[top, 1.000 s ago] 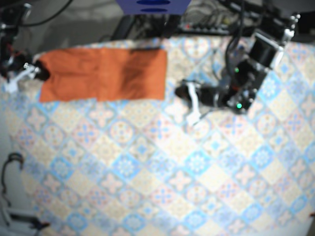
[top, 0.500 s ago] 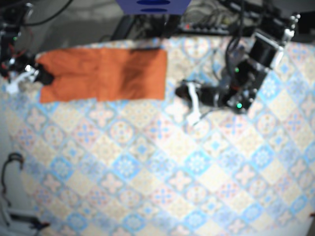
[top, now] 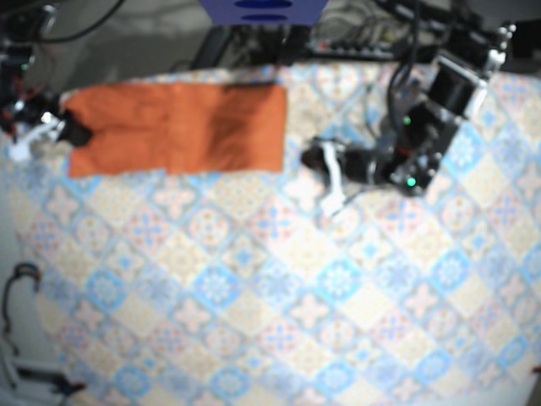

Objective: Fold the T-shirt properly
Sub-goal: 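Grasp and lift the strip's other end with the right gripper, then hold the lifted strip end with the right gripper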

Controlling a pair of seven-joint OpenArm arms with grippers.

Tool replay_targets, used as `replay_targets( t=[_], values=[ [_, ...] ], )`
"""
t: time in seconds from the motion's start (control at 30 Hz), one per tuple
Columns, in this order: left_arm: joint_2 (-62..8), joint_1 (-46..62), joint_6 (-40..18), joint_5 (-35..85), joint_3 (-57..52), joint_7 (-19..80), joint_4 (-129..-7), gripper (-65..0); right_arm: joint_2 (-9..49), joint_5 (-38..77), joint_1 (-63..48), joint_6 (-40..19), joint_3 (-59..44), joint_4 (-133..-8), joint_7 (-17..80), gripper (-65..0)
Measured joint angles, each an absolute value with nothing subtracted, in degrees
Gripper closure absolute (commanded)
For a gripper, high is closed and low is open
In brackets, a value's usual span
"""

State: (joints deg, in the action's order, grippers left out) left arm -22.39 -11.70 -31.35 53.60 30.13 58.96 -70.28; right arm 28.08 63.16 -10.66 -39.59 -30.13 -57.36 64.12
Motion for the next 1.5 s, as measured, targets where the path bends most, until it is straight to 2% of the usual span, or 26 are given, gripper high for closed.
replay_targets(
  t=[0.87, 1.5],
  values=[
    [-22.55, -11.70, -31.35, 53.60, 30.13, 58.94, -70.28, 0.0, 27.90, 64.53, -10.66, -39.62, -31.99, -57.41, 65.21, -43.5],
    [-22.55, -11.70, -31.35, 53.63, 30.13, 58.96, -70.28, 0.0, 24.64, 64.38, -10.66, -39.42, -30.74, -57.36, 64.75, -43.5]
  ],
)
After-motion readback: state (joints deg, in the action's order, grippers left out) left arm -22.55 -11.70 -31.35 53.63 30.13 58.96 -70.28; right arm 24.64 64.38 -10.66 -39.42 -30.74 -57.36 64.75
